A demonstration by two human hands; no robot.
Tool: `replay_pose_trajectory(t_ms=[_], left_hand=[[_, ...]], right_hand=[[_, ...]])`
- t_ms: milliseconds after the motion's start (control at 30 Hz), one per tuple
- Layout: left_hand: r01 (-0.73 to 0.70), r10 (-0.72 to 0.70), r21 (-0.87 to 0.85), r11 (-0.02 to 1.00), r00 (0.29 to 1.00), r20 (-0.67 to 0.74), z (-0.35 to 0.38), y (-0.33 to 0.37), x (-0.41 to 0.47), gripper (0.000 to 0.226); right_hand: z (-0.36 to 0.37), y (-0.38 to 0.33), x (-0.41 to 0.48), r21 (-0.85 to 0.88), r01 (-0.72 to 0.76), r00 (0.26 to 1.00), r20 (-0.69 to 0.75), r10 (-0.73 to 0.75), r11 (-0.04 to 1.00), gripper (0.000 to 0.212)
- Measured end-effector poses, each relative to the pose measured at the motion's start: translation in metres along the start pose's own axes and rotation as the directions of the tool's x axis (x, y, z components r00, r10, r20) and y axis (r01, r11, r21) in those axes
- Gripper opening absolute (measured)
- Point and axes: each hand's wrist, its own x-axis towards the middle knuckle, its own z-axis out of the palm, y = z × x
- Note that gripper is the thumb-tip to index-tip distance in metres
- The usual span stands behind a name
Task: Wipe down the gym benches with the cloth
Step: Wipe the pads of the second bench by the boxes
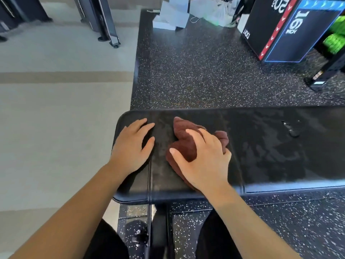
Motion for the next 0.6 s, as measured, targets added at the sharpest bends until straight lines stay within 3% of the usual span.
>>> replay_pose_trajectory(t_ms=[100,367,600], left_hand=[[0.029,-0.029,0.002,1.000,0.998,-0.052,-0.002,-0.005,-0.019,0.051],[0.057,-0.059,-0.029,0.998,0.994,-0.094,-0.003,-0.005,-0.016,0.049],[0.060,-0.069,-0.118,0.991,0.995,-0.072,-0.007,-0.005,-0.022,0.047]], right_hand=[[0.004,-0.006,-0.007,-0.055,-0.028,0.999,-0.047,0.025,0.998,0.057],[0.024,-0.021,0.072,0.001,0.022,0.999,0.023,-0.022,1.000,0.045],[0.012,-0.019,0.001,0.030,0.061,0.998,-0.020,-0.060,0.998,0.041]])
